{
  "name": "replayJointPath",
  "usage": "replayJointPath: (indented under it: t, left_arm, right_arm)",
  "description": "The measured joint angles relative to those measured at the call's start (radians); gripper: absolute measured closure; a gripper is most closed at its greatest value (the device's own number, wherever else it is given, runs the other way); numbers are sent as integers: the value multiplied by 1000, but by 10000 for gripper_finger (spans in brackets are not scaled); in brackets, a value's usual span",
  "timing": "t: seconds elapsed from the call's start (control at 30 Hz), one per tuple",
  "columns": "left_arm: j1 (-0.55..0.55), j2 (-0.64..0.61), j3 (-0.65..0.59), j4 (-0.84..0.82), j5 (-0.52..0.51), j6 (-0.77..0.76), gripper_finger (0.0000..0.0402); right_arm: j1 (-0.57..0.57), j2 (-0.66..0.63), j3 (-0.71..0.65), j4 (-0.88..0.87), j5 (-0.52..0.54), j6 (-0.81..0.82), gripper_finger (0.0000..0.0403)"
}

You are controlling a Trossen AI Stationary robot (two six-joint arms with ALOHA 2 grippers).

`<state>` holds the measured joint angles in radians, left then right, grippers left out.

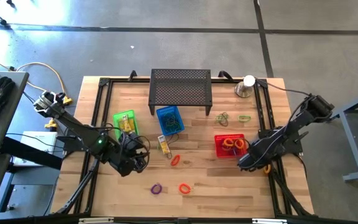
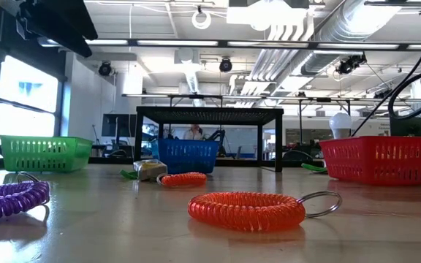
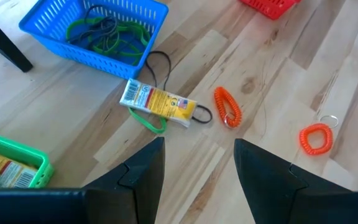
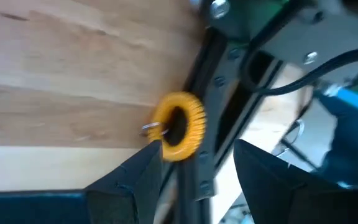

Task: Pick & Place Office Desk Supplies
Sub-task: Put the orange spring keychain into the red basket

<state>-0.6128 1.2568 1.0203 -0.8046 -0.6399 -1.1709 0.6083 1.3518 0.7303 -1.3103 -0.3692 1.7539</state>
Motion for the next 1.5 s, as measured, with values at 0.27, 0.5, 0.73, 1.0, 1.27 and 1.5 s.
replayJointPath:
  t: [0.27,0.5,0.73,1.0,1.27,1.5]
  left_arm:
    - [0,0,0,0,-2,-3,215]
    - [0,0,0,2,-2,-8,215]
    - [0,0,0,4,-2,-4,215]
    - [0,0,0,5,-2,-4,215]
    - [-6,0,0,5,2,-3,215]
    - [-6,0,0,5,2,-3,215]
  right_arm:
    - [0,53,1,140,10,79,215]
    - [0,134,-39,116,-66,79,215]
    - [0,153,-43,113,-53,87,215]
    - [15,153,-44,173,-56,135,215]
    - [41,153,-44,186,-43,149,215]
    - [40,153,-44,160,24,153,216]
